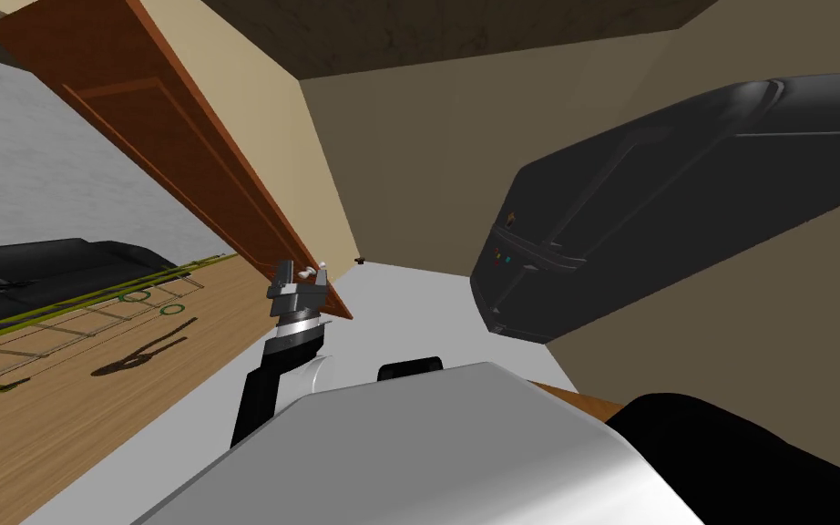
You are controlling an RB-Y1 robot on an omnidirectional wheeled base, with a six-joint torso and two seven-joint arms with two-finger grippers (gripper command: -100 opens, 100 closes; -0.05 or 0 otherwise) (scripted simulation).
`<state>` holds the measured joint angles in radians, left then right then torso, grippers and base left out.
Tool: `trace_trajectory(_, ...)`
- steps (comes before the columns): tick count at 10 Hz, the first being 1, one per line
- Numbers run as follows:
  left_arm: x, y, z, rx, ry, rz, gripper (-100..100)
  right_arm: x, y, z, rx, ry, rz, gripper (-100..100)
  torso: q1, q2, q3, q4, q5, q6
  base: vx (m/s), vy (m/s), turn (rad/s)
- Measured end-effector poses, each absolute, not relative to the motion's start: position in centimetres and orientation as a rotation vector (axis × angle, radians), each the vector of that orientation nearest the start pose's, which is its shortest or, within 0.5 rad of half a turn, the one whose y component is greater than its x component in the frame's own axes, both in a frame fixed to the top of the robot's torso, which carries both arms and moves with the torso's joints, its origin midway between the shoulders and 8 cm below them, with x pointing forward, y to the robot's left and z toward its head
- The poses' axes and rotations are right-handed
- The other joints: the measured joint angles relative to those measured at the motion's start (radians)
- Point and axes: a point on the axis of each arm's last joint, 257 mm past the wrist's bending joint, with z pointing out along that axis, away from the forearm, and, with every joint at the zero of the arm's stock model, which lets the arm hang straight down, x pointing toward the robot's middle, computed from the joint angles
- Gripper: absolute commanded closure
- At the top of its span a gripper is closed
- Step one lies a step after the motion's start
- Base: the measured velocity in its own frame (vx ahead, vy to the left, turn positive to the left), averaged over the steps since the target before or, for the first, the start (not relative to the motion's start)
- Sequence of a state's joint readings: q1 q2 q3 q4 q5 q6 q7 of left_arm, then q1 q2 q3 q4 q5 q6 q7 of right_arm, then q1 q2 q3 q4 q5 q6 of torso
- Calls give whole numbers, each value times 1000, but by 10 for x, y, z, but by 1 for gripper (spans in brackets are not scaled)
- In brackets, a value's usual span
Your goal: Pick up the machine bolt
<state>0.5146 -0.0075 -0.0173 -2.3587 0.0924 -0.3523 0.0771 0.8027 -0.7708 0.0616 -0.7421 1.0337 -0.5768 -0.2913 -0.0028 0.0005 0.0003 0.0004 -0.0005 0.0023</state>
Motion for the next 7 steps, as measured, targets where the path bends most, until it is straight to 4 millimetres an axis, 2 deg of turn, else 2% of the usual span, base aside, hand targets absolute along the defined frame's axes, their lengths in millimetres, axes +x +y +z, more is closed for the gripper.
trace_trajectory(3, 351, 285, 26, -818, 584, -1430, 0, -204, -547, -533, 657, 3063, -39, -100, 0, 0, 0, 0, 0, 0, -10, -27, 107)
trace_trajectory(4, 351, 286, 26, -818, 584, -1430, 0, -205, -547, -533, 652, 3067, -37, 0, 2, 0, 0, 0, 0, 1, 0, 0, 0)
trace_trajectory(5, 351, 285, 26, -818, 584, -1430, 0, -205, -547, -533, 652, 3066, -37, -100, 2, -1, 0, 0, 0, 1, 51, -70, -191)
trace_trajectory(7, 351, 286, 26, -818, 584, -1430, 0, -203, -539, -537, 600, 3066, -35, -100, -2, -5, -3, -1, -1, 1, 56, -67, -38)
